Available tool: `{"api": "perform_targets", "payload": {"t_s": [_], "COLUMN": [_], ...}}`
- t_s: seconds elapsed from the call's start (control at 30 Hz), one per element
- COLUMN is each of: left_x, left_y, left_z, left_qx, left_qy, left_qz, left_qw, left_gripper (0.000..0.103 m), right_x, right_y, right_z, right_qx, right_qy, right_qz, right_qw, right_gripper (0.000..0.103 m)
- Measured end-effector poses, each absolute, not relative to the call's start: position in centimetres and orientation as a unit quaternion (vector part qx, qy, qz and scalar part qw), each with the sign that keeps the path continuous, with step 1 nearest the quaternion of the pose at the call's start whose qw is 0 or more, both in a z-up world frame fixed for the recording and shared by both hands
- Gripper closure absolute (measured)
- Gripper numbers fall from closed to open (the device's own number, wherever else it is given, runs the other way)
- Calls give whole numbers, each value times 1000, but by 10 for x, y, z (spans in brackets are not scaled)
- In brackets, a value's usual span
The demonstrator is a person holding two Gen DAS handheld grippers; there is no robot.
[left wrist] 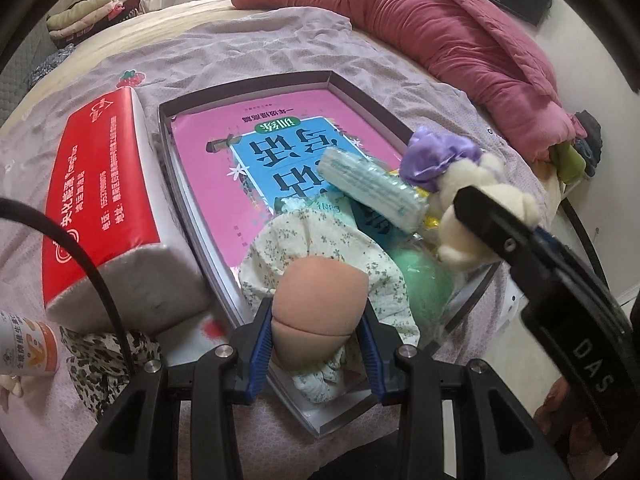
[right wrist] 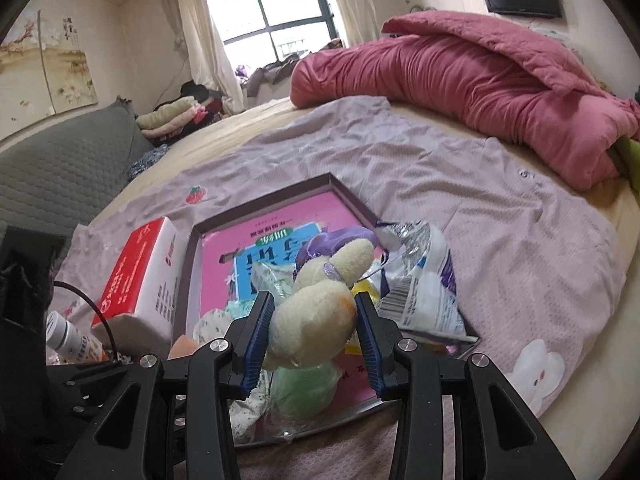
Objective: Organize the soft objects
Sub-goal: 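Open the left gripper onto the floral cloth while the right gripper releases the plush toy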
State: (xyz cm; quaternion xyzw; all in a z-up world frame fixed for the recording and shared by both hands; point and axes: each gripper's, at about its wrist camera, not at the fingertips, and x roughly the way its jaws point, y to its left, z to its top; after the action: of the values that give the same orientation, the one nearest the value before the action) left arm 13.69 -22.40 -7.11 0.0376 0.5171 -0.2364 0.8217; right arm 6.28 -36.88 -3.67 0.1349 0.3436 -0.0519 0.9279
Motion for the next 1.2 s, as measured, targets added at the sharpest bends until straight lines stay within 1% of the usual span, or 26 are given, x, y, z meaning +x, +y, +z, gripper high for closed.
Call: {"api": "perform_targets", "payload": {"t_s": [0.2,0.73,0.77,0.8,0.87,1.0,1.2], "left_x": [137,138,138,138,138,138,138], "left_y": [-223,-222,-221,-222,-221,-222,-224], "left_z": [-71,-73,-73,-73,-73,-73,-71], "left_qx": [34,30,31,31,30,29,25], "left_qy": [518,521,521,521,521,521,519], "left_qz": [-237,-235,-235,-235,-235,-237,-241], "left_qw": [821,820,820,820,820,819,819], "left_gripper": [63,63,63,63,63,63,62], "right_x": [66,68,68,67,65,58,44], "right_y": [-367,-367,-367,-366,-365,-363,-373], "right_z": [-47,-50,-49,-47,-42,-29,-11], "right_qx": [134,137,137,136,130,118,132], "right_qy": [362,363,361,356,343,312,258], "right_qz": [-51,-52,-50,-49,-49,-58,-82], "right_qw": [921,920,921,923,929,941,953], "right_gripper": [60,56,53,47,42,36,33]}}
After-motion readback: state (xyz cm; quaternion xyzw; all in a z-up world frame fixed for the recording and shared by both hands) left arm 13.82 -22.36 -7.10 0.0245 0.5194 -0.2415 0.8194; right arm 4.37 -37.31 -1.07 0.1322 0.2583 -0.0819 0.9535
